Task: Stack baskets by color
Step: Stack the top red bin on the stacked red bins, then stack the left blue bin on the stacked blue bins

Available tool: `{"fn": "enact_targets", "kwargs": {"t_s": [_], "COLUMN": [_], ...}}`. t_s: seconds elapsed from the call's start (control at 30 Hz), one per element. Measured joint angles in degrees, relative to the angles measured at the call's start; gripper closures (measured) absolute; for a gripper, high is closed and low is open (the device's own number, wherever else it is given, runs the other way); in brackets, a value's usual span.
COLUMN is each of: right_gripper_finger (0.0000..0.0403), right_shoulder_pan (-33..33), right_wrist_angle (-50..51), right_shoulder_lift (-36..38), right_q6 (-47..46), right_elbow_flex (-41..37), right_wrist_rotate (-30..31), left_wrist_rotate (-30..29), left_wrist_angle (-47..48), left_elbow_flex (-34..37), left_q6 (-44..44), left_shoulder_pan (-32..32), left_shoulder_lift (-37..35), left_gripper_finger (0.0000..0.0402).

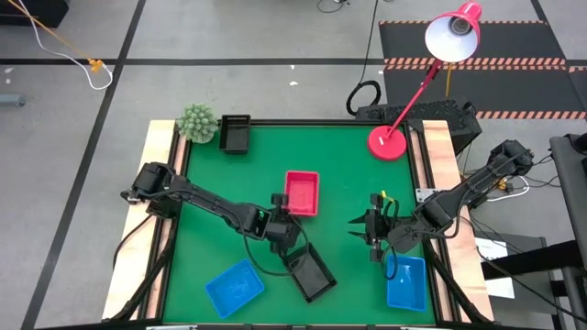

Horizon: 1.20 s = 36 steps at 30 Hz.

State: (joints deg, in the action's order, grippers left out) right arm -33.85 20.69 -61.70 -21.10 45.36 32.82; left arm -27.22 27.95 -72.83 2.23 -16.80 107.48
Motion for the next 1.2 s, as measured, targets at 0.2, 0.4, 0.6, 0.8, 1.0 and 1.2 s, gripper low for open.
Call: {"fn": "enact_targets", "kwargs": {"t_s": [0.2,0.4,0.6,0.8,1.0,1.2], "right_gripper_finger": [0.0280,0.0280,0.0280,0.0280,0.0280,0.0280], "right_shoulder_pan": [0.00,0.34,2.50,5.29,7.02,7.08], "right_wrist_angle": [0.13,0.11,-1.28,-5.37,-14.48,-19.48], "right_shoulder_lift": [-1.46,-1.46,-2.91,-7.28,-11.28,-13.51], "right_q6": [-0.49,-0.37,-0.73,0.16,2.53,3.46], "right_elbow_flex": [0.00,0.00,0.00,-0.04,-0.04,-0.04], "right_wrist_rotate": [-0.04,0.20,0.43,-2.18,-12.63,-19.89], "left_wrist_rotate": [-4.04,-4.07,-3.78,-2.76,-3.29,-4.47], "left_wrist_angle": [-0.72,-0.31,4.04,12.02,16.20,15.93], "left_elbow_flex": [1.51,0.78,0.41,0.41,0.41,0.43], "left_q6": [1.23,1.50,11.27,22.77,32.60,39.22], "left_shoulder_pan": [-0.33,-2.72,-7.98,-16.59,-24.49,-30.96], "left_shoulder_lift": [-0.10,-2.07,-8.97,-12.64,-12.65,-12.35], "left_gripper_finger": [0.0307,0.0307,0.0307,0.0307,0.0307,0.0293]}}
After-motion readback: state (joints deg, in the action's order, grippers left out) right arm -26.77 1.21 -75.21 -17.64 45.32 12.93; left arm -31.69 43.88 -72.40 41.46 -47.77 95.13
